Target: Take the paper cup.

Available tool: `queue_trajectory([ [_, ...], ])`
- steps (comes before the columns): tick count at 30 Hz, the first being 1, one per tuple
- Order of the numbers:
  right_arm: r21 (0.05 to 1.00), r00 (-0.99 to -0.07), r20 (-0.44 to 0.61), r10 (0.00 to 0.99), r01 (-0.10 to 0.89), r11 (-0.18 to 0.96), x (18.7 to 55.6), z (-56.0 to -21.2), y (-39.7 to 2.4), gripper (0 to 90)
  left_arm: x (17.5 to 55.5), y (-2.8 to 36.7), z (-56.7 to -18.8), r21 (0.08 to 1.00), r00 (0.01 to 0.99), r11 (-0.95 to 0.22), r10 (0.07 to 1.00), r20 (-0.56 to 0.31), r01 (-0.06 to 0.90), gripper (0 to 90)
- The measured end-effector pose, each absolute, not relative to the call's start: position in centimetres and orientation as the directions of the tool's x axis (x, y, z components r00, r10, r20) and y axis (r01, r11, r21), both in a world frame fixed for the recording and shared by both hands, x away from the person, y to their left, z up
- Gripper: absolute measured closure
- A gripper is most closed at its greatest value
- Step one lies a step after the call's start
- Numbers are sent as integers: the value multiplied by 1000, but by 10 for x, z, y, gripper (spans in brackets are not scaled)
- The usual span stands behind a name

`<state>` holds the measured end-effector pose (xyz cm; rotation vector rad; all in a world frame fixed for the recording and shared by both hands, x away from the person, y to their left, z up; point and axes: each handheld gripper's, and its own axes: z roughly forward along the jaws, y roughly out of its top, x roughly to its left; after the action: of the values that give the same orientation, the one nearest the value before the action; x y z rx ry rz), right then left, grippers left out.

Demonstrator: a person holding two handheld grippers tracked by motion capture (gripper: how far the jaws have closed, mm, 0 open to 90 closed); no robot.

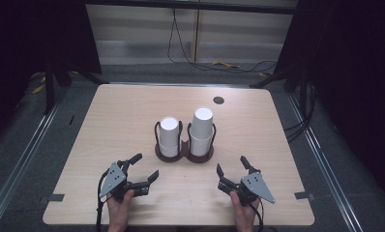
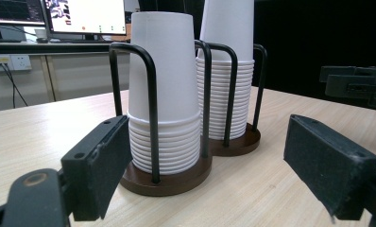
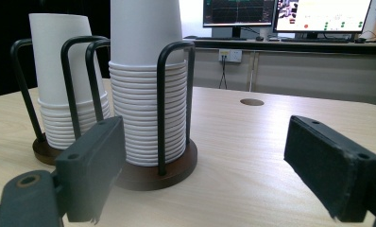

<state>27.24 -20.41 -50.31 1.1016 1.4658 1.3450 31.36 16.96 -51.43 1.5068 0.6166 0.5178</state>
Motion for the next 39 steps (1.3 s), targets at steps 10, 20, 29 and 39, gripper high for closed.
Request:
queue_trajectory([
  [10, 997, -274, -3, 962, 74, 25, 272, -503, -206, 131, 317, 170, -514, 996, 755, 25, 650, -80, 84, 155],
  [20, 996, -280, -3, 960, 81, 27, 273, -502, -206, 132, 321, 167, -512, 993, 767, 25, 633, -104, 115, 156],
  [29, 996, -285, -2, 959, 84, 27, 273, -502, -206, 132, 330, 163, -492, 992, 804, -5, 586, -100, 127, 164],
  [39, 995, -296, 3, 955, 99, 27, 273, -502, -206, 133, 339, 167, -471, 995, 823, -24, 564, -66, 97, 157],
])
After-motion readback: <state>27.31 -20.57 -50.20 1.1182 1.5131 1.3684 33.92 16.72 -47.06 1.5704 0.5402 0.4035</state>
